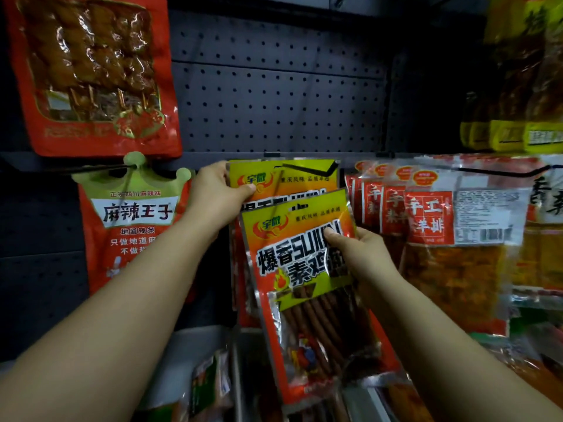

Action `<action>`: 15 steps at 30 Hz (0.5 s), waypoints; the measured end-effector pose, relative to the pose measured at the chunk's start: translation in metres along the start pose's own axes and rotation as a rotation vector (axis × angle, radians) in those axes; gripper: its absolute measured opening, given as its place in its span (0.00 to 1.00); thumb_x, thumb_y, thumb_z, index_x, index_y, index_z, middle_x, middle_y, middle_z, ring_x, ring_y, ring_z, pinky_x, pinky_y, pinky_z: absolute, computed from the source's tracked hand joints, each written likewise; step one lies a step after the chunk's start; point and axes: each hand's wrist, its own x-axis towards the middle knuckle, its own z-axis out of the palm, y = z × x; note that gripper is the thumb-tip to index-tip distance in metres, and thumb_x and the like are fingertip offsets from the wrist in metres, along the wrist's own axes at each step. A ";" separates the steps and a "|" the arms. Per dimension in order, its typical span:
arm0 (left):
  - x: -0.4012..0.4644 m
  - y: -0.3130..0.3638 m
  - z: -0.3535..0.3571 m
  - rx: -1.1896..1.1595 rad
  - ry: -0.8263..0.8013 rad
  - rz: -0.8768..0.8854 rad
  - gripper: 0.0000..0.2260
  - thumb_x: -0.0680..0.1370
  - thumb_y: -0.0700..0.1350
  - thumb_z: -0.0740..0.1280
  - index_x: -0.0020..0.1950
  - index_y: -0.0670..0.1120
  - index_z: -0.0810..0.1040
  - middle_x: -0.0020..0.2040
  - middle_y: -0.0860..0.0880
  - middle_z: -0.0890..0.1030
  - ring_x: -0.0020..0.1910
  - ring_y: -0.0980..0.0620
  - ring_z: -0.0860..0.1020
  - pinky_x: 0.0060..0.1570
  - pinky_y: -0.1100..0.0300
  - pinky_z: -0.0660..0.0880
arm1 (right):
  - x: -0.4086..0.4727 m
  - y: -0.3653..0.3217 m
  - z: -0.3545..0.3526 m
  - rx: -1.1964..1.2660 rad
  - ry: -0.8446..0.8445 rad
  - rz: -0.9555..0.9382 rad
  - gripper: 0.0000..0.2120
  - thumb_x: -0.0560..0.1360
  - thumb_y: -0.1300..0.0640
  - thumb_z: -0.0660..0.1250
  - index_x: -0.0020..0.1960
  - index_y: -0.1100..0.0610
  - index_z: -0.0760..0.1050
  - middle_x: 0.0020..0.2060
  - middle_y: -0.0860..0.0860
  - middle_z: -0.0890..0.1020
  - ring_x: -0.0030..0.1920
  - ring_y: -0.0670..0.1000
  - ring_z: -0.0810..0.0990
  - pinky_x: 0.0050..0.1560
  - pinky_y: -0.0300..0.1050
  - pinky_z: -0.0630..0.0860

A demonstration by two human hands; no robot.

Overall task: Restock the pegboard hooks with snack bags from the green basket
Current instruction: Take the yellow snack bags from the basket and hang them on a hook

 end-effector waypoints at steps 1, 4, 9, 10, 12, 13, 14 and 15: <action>0.005 -0.003 0.003 0.072 0.031 -0.001 0.05 0.72 0.41 0.73 0.43 0.48 0.77 0.43 0.48 0.82 0.41 0.51 0.80 0.41 0.60 0.75 | 0.008 0.001 0.004 -0.013 0.007 0.001 0.02 0.76 0.57 0.69 0.44 0.54 0.79 0.42 0.52 0.84 0.41 0.51 0.83 0.40 0.44 0.77; 0.016 -0.009 0.012 0.167 0.084 0.021 0.07 0.72 0.42 0.72 0.49 0.45 0.79 0.44 0.46 0.83 0.44 0.47 0.80 0.44 0.58 0.75 | 0.026 0.006 0.014 -0.058 0.045 0.008 0.03 0.76 0.56 0.69 0.43 0.53 0.78 0.43 0.53 0.83 0.42 0.50 0.80 0.40 0.44 0.76; 0.026 -0.017 0.020 0.191 0.142 -0.020 0.07 0.72 0.42 0.72 0.47 0.44 0.79 0.45 0.43 0.83 0.48 0.43 0.80 0.44 0.57 0.72 | 0.036 0.015 0.022 -0.176 0.147 -0.028 0.07 0.75 0.53 0.69 0.39 0.51 0.77 0.43 0.53 0.84 0.46 0.56 0.83 0.52 0.58 0.79; 0.026 -0.019 0.021 0.181 0.142 -0.031 0.06 0.72 0.43 0.73 0.46 0.45 0.79 0.46 0.43 0.83 0.47 0.43 0.80 0.44 0.57 0.72 | 0.034 0.016 0.021 -0.210 0.170 -0.066 0.08 0.75 0.53 0.68 0.37 0.51 0.77 0.41 0.52 0.84 0.44 0.55 0.83 0.51 0.58 0.80; 0.025 -0.022 0.023 0.171 0.134 -0.039 0.06 0.71 0.43 0.73 0.45 0.44 0.79 0.46 0.43 0.83 0.47 0.43 0.80 0.46 0.56 0.74 | 0.027 0.017 0.017 -0.241 0.200 -0.141 0.09 0.75 0.52 0.68 0.37 0.50 0.77 0.38 0.50 0.84 0.41 0.54 0.83 0.47 0.58 0.81; 0.024 -0.024 0.023 0.168 0.129 -0.037 0.07 0.71 0.43 0.73 0.46 0.44 0.80 0.46 0.43 0.83 0.47 0.43 0.81 0.47 0.54 0.76 | 0.023 0.017 0.015 -0.247 0.210 -0.165 0.09 0.75 0.52 0.68 0.37 0.49 0.77 0.37 0.49 0.84 0.40 0.53 0.83 0.47 0.57 0.81; 0.023 -0.024 0.023 0.162 0.124 -0.033 0.08 0.71 0.43 0.73 0.48 0.43 0.80 0.46 0.43 0.83 0.47 0.44 0.81 0.48 0.53 0.77 | 0.020 0.017 0.012 -0.253 0.222 -0.176 0.09 0.75 0.52 0.68 0.36 0.48 0.77 0.36 0.48 0.84 0.40 0.52 0.83 0.46 0.57 0.81; 0.022 -0.023 0.023 0.155 0.121 -0.029 0.09 0.71 0.43 0.73 0.50 0.44 0.81 0.47 0.43 0.83 0.47 0.44 0.81 0.48 0.52 0.77 | 0.017 0.016 0.010 -0.254 0.233 -0.180 0.08 0.75 0.52 0.68 0.37 0.48 0.76 0.37 0.48 0.84 0.41 0.52 0.83 0.47 0.57 0.81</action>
